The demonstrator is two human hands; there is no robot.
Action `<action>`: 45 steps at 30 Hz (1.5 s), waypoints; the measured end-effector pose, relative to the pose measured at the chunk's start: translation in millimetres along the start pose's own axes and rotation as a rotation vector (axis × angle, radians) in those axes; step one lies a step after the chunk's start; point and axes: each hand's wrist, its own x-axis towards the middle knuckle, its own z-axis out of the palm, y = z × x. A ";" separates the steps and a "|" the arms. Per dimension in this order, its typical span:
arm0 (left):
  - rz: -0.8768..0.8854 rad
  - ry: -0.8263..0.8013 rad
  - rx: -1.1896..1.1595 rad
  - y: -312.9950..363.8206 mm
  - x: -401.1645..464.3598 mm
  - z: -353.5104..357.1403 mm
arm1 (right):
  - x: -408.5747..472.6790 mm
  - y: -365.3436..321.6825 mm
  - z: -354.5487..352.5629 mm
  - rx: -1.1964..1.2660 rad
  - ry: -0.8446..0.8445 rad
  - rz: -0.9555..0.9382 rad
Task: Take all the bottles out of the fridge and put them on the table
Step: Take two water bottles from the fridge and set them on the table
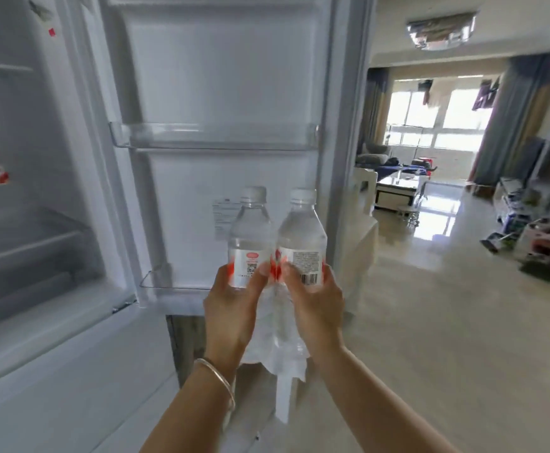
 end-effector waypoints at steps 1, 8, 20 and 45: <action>-0.019 -0.016 -0.007 3.4 -10.6 24.6 | 5.4 4.6 -27.3 -0.019 0.023 0.007; -0.073 -0.202 0.037 14.5 -67.0 176.0 | 42.4 43.7 -183.4 -0.148 0.180 0.071; -0.141 -0.286 0.051 -18.2 -7.1 339.5 | 168.1 114.5 -265.0 -0.206 0.272 0.153; -0.277 0.117 0.094 -172.9 364.8 490.8 | 589.2 287.6 -62.7 -0.010 -0.183 0.200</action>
